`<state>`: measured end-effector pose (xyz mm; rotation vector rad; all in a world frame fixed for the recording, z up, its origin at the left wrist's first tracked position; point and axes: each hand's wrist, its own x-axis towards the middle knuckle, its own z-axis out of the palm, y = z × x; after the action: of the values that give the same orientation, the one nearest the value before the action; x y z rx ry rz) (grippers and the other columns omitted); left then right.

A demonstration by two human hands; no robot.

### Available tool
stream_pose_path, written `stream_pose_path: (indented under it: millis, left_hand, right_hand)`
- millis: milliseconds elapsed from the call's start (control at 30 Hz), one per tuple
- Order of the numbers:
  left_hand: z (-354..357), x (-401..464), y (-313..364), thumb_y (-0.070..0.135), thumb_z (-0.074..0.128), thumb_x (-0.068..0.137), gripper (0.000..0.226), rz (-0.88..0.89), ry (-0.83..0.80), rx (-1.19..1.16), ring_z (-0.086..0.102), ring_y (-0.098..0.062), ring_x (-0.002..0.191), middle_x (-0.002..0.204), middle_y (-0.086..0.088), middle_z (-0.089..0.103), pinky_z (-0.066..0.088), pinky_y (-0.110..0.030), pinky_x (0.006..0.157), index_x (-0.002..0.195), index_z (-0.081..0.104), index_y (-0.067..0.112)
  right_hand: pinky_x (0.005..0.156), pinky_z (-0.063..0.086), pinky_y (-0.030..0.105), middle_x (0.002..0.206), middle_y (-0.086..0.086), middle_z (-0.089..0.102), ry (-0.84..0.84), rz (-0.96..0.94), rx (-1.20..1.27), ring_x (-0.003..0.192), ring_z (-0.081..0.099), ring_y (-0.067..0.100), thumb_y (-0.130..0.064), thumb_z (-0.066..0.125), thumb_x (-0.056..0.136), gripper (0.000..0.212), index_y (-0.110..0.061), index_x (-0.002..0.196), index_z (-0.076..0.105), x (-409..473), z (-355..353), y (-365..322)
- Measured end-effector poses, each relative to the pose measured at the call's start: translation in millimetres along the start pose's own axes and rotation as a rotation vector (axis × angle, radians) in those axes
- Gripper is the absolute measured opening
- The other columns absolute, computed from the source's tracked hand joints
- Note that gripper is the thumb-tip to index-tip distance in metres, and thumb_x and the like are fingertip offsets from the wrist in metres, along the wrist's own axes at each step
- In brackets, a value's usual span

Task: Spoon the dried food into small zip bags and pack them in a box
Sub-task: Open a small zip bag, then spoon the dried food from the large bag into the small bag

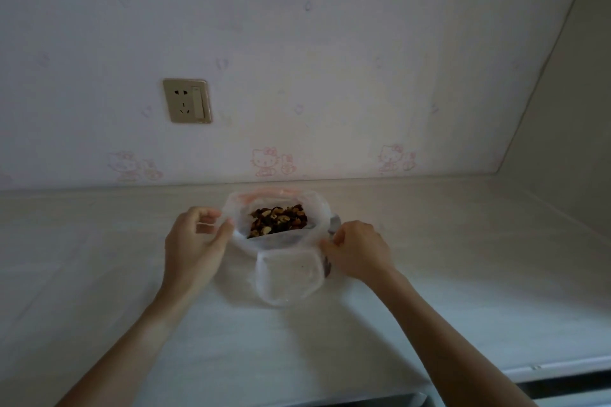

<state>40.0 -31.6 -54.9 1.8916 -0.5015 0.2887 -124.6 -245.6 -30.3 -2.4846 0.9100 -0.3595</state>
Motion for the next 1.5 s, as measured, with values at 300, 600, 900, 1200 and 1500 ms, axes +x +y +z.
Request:
stream_pose_path:
  millis: [300, 600, 900, 1200, 1500]
  left_hand:
    - [21, 4, -8, 0.034, 0.076, 0.093, 0.046, -0.102, -0.118, -0.123, 0.061, -0.014, 0.116, 0.124, 0.01, 0.063, 0.045, -0.027, 0.094, 0.134, 0.058, 0.021]
    - [18, 2, -14, 0.031, 0.074, 0.095, 0.047, -0.024, -0.169, -0.106, 0.054, -0.009, 0.122, 0.13, 0.014, 0.06, 0.044, -0.03, 0.099, 0.139, 0.058, 0.035]
    - [21, 2, -16, 0.032, 0.075, 0.094, 0.047, -0.013, -0.163, -0.1, 0.059, -0.015, 0.118, 0.129, 0.012, 0.063, 0.045, -0.03, 0.092, 0.138, 0.059, 0.032]
    - [22, 0, -9, 0.028, 0.075, 0.095, 0.043, -0.029, -0.154, -0.087, 0.063, -0.018, 0.117, 0.123, 0.01, 0.065, 0.045, -0.025, 0.09, 0.136, 0.061, 0.029]
    - [17, -3, -7, 0.023, 0.076, 0.094, 0.038, -0.01, -0.131, -0.127, 0.069, -0.014, 0.096, 0.119, 0.012, 0.071, 0.049, -0.017, 0.078, 0.127, 0.064, 0.037]
  right_hand:
    - [0.045, 0.037, 0.022, 0.059, 0.0, 0.058, -0.131, 0.098, -0.155, 0.051, 0.055, 0.016, -0.018, 0.063, 0.077, 0.017, -0.012, 0.063, 0.055, 13, -16, -7]
    - [0.046, 0.043, 0.03, 0.065, 0.008, 0.065, -0.063, 0.005, -0.099, 0.06, 0.063, 0.026, -0.016, 0.064, 0.077, 0.012, -0.008, 0.067, 0.062, 10, -18, 16]
    - [0.051, 0.059, 0.029, 0.059, 0.003, 0.071, 0.282, -0.046, 0.703, 0.053, 0.066, 0.015, 0.005, 0.074, 0.086, 0.024, -0.016, 0.075, 0.077, 11, -68, 53]
    - [0.049, 0.054, 0.026, 0.058, 0.001, 0.071, 0.052, -0.259, 0.565, 0.047, 0.066, 0.016, -0.006, 0.078, 0.088, 0.007, -0.011, 0.083, 0.077, 26, -41, 6]
    - [0.039, 0.049, 0.029, 0.067, 0.011, 0.066, 0.081, -0.145, 0.948, 0.05, 0.064, 0.02, -0.015, 0.063, 0.102, 0.023, -0.004, 0.084, 0.073, 48, -12, -9]
